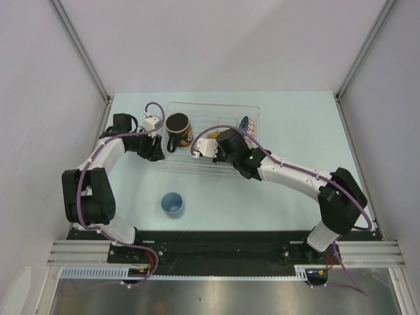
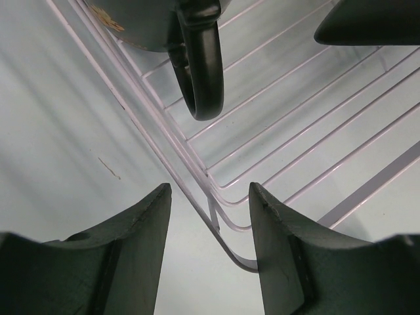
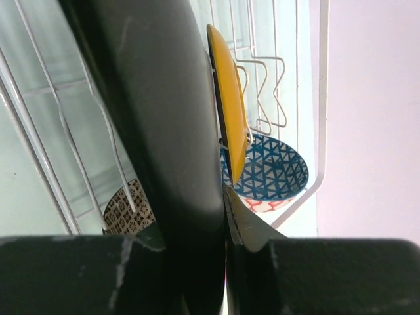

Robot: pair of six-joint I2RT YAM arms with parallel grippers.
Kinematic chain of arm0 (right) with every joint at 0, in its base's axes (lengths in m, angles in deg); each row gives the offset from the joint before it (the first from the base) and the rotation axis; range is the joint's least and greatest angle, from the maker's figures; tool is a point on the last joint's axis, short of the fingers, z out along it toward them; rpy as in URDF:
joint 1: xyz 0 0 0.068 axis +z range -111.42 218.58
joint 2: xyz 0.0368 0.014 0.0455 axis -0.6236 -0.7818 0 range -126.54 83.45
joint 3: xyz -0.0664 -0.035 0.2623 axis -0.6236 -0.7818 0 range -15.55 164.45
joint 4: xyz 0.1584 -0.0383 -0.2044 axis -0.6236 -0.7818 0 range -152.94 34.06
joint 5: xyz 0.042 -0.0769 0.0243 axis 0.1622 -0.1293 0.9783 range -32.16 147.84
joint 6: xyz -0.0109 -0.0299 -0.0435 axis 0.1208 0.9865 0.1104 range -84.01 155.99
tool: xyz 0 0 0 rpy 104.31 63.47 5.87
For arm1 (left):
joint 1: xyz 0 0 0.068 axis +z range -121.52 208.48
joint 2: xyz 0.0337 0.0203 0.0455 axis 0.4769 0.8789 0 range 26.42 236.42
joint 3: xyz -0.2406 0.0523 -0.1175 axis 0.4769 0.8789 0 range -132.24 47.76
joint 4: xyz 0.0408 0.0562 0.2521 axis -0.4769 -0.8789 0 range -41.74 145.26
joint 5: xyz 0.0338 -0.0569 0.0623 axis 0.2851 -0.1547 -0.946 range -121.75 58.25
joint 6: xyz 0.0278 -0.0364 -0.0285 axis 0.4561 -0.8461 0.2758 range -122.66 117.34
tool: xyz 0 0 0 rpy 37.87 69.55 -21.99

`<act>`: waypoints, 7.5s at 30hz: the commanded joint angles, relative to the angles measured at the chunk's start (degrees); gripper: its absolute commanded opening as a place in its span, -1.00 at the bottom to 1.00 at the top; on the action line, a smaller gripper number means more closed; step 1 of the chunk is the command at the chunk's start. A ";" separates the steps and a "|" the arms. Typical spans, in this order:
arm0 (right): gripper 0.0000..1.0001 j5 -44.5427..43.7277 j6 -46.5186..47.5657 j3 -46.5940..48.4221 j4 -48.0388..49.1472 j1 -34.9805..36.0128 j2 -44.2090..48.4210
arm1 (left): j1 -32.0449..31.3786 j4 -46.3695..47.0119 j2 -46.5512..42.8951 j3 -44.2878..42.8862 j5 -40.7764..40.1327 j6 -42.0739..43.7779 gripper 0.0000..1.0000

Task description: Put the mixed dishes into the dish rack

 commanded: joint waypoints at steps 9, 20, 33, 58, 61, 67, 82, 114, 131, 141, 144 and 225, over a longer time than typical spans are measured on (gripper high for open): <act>-1.00 -14.47 9.59 12.24 11.77 1.19 5.58 | 0.05 -4.07 -0.87 0.40 -2.29 1.22 0.11; -1.00 -14.39 10.30 17.16 7.65 2.77 4.88 | 0.14 -3.81 -0.78 0.05 -2.73 1.39 0.11; -1.00 -13.24 6.96 16.63 4.92 3.48 5.15 | 0.05 -3.11 0.01 -0.66 -3.08 0.87 0.11; -1.00 -1.47 5.64 22.43 13.53 -5.49 -8.30 | 0.49 -3.54 7.74 -6.80 -3.43 0.42 0.11; -1.00 -1.12 6.08 23.92 13.88 -5.75 -9.88 | 0.41 -3.81 8.62 -7.60 -3.69 1.04 0.11; -1.00 -0.24 7.30 25.95 13.80 -6.19 -11.11 | 0.84 -3.81 9.68 -7.60 -3.52 1.66 0.11; -1.00 2.22 13.28 25.08 16.25 -8.04 -13.58 | 2.16 -4.07 10.82 -7.60 -2.55 2.10 0.10; -1.00 4.68 18.55 23.14 18.10 -10.24 -13.32 | 3.75 -4.33 12.67 -8.04 -1.41 1.04 0.10; -1.00 6.18 16.27 17.96 17.13 -11.73 -12.26 | 4.54 -4.16 12.85 -8.04 -1.67 0.87 0.09; -1.00 9.17 14.43 17.60 16.43 -12.34 -16.91 | 4.54 -4.16 12.76 -7.86 -2.02 1.22 0.09; -1.00 9.52 14.07 17.95 16.52 -12.34 -19.10 | 4.71 -4.25 12.58 -7.78 -1.94 1.39 0.09; 1.00 -11.93 -47.98 0.47 -0.27 -17.79 9.09 | -19.71 -39.58 -20.47 0.57 -10.99 15.11 0.17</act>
